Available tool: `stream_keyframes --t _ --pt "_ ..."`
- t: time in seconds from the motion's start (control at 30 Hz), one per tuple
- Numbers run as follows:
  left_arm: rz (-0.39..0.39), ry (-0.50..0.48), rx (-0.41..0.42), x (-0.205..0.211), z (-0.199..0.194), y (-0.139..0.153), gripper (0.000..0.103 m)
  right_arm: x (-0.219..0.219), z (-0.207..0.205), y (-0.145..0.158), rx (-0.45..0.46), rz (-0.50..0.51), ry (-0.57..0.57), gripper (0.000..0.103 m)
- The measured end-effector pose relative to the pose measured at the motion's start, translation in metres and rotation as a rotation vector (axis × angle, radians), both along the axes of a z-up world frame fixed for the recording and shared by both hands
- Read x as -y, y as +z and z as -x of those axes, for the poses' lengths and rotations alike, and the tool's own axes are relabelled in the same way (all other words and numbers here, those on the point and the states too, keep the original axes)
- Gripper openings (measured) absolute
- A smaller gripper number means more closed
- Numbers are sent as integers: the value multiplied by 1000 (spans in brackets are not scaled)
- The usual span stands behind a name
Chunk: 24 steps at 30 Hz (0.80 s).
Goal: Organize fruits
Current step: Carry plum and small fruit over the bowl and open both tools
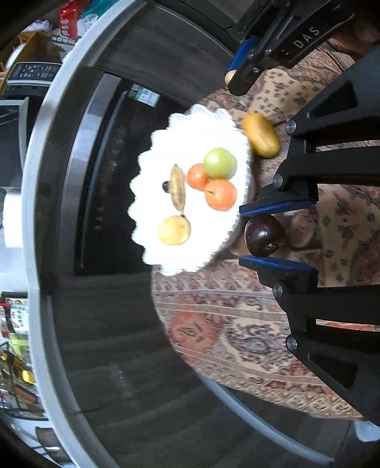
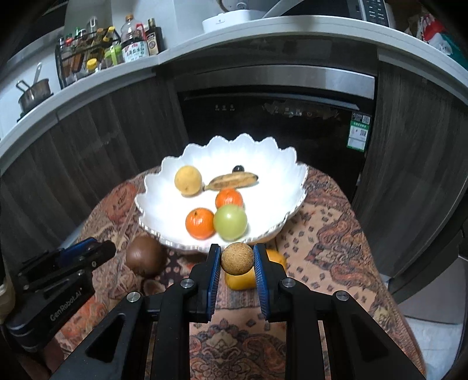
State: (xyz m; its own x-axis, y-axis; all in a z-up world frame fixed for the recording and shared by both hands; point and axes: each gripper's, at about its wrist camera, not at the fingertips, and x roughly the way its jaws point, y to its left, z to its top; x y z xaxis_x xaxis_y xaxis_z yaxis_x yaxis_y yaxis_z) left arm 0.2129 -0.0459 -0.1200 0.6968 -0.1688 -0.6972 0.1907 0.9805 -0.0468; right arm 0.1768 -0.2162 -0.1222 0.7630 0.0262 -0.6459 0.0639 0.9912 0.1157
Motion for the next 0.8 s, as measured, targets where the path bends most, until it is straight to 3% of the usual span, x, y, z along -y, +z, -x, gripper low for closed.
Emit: stream_keyframes --t 0.43,0.8 --pt "0 -34 22 19 -55 27 27 11 -44 39 40 35 -7 24" --pt "-28 -47 -28 29 -100 6 28 22 -91 11 -64 23 -15 24"
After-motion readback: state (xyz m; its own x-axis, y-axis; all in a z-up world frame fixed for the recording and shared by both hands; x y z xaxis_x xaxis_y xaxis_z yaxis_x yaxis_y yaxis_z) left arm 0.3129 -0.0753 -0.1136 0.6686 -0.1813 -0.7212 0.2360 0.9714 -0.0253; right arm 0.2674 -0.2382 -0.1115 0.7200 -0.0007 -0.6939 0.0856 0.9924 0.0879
